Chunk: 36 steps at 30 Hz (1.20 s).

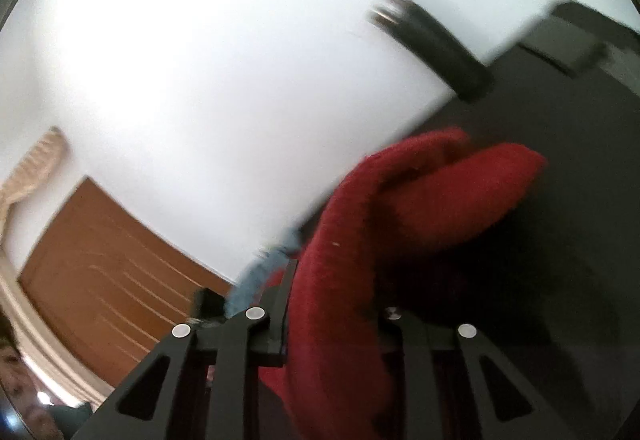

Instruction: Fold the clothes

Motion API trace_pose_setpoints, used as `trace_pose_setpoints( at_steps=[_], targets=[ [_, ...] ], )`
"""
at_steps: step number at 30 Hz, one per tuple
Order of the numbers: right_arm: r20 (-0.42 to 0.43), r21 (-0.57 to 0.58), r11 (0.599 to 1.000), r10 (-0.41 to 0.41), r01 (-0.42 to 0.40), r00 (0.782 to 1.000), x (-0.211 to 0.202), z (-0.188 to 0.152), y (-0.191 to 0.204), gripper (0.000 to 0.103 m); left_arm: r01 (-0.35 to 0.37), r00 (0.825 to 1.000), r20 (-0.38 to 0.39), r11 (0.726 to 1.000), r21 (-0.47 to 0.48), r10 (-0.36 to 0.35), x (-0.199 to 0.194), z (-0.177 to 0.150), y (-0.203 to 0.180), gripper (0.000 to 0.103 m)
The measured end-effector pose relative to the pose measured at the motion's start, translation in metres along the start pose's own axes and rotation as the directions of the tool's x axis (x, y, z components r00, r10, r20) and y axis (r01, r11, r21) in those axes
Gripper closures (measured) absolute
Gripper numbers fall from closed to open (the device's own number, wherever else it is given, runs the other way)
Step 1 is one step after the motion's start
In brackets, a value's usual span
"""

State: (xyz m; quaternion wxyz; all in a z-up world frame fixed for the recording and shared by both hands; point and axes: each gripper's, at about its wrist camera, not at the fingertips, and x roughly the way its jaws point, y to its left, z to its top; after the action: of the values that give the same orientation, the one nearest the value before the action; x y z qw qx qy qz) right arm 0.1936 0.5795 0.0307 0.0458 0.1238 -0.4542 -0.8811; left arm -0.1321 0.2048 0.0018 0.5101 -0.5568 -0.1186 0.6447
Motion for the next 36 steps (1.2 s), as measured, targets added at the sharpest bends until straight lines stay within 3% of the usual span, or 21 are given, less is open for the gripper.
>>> trace_pose_setpoints(
  at_steps=[4,6,14,18,22,28,32,36],
  targets=[
    [0.083,-0.049,0.992,0.12,-0.117,0.989,0.005,0.019,0.046,0.081,0.044,0.998,0.043,0.998,0.037,-0.046,-0.018,0.01,-0.025,0.083],
    [0.098,-0.066,0.989,0.141,-0.135,0.985,0.006,0.025,0.062,0.081,0.061,0.996,0.06,0.997,0.037,-0.063,-0.026,0.015,-0.029,0.083],
    [0.167,-0.057,0.989,0.147,-0.139,0.975,-0.007,0.047,0.086,0.081,0.161,0.975,0.15,0.987,0.012,-0.161,-0.068,0.03,-0.026,0.083],
    [0.161,-0.043,0.995,0.1,-0.094,0.982,-0.012,0.045,0.088,0.081,0.15,0.979,0.143,0.989,0.002,-0.148,-0.072,0.029,-0.02,0.083],
    [0.118,-0.004,0.999,0.041,-0.041,0.992,-0.019,0.024,0.082,0.081,0.134,0.985,0.112,0.991,-0.017,-0.132,-0.069,0.017,-0.013,0.083],
    [0.113,-0.009,0.999,0.038,-0.037,0.993,-0.055,-0.018,0.094,0.081,0.128,0.985,0.116,0.991,0.025,-0.13,-0.096,-0.018,-0.024,0.083],
    [0.116,-0.104,0.993,0.062,-0.05,0.991,-0.09,-0.056,0.125,0.081,0.114,0.983,0.137,0.99,0.084,-0.124,-0.125,-0.058,-0.043,0.083],
    [0.091,-0.135,0.991,0.031,-0.019,0.995,-0.114,-0.101,0.137,0.081,0.076,0.987,0.131,0.992,0.097,-0.088,-0.146,-0.11,-0.045,0.083]
  ],
)
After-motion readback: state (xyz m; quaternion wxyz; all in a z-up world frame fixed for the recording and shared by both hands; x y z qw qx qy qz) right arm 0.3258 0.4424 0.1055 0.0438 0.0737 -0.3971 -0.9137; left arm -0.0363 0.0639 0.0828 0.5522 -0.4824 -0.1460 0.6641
